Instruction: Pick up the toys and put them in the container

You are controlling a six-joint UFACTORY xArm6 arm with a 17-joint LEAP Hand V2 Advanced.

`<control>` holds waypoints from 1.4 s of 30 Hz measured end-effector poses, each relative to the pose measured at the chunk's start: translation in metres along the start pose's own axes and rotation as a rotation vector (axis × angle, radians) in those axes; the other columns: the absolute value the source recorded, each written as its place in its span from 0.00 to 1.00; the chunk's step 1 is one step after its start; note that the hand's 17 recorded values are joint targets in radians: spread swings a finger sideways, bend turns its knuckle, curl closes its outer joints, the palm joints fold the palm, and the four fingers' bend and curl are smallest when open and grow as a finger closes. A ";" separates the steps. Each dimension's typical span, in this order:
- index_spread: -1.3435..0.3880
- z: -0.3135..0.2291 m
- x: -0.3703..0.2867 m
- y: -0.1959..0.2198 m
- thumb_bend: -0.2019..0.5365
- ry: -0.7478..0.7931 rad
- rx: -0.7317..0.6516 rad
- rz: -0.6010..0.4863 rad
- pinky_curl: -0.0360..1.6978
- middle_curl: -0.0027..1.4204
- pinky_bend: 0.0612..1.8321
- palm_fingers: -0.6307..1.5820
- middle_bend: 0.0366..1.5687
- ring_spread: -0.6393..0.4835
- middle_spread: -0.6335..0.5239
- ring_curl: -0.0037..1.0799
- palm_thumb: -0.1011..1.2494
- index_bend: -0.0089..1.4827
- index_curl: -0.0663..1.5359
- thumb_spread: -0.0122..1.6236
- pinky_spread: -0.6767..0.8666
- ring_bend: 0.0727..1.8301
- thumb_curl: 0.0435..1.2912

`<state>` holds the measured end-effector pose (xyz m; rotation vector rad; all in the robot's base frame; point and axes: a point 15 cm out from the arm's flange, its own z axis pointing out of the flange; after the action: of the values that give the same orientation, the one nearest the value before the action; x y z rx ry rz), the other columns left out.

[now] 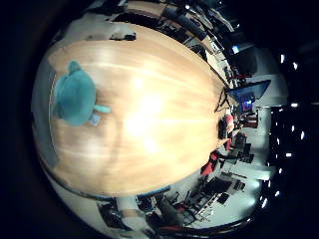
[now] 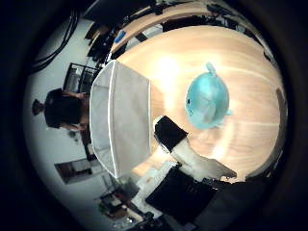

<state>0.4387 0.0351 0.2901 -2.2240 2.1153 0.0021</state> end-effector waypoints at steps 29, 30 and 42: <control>0.61 0.109 -0.013 -0.024 0.34 0.005 -0.107 0.011 0.05 0.32 0.73 0.57 0.26 0.33 0.41 0.29 0.50 0.06 0.18 0.68 0.35 0.63 0.21; 0.61 0.111 -0.012 -0.024 0.39 0.005 -0.110 0.014 0.07 0.33 0.77 0.60 0.28 0.31 0.39 0.31 0.56 0.06 0.17 0.69 0.30 0.65 0.22; 0.52 0.110 0.006 -0.025 0.54 0.006 -0.112 0.059 0.13 0.41 0.73 0.81 0.41 0.25 0.21 0.37 0.87 0.24 0.23 0.64 0.13 0.65 0.29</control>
<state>0.4692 0.0357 0.1814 -2.2212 2.2360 0.1203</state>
